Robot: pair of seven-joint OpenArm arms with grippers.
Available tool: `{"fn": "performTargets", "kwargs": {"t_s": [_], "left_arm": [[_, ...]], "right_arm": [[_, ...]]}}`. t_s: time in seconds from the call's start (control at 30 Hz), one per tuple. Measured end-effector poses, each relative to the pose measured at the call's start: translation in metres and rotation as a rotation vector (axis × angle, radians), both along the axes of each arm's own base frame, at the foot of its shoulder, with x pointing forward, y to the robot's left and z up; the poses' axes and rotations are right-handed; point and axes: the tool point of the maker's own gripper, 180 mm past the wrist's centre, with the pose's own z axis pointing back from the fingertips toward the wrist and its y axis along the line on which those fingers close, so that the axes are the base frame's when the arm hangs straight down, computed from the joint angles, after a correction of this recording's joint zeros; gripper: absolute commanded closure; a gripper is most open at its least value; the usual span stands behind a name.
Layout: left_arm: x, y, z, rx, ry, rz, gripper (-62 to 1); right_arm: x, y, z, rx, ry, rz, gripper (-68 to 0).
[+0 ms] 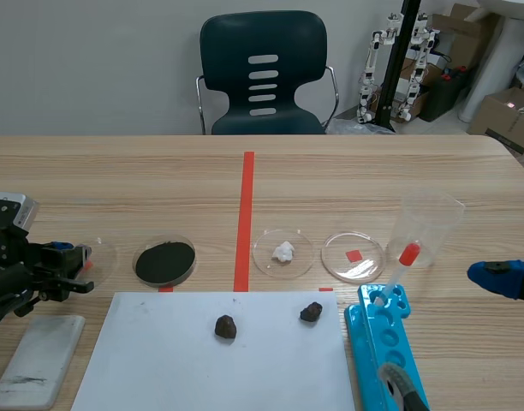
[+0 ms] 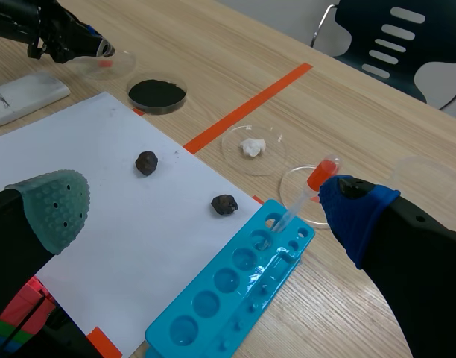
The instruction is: Put the mineral in the empty petri dish
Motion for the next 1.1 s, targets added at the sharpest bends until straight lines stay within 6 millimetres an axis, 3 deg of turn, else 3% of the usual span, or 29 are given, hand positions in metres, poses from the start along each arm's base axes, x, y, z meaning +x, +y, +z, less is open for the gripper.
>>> {"fn": "performTargets", "kwargs": {"t_s": [0.27,0.8,1.1], "left_arm": [[-0.002,0.01,-0.012,0.017,0.028,0.04,-11.6],[0.0,0.008,-0.012,0.009,0.026,0.044,-12.2],[0.0,0.008,-0.012,0.009,0.027,0.044,-30.6]], "right_arm": [[0.0,0.0,0.0,0.0,0.0,0.0,-65.3],[0.0,0.0,0.0,0.0,0.0,0.0,-65.3],[0.0,0.0,0.0,0.0,0.0,0.0,-65.3]]}}
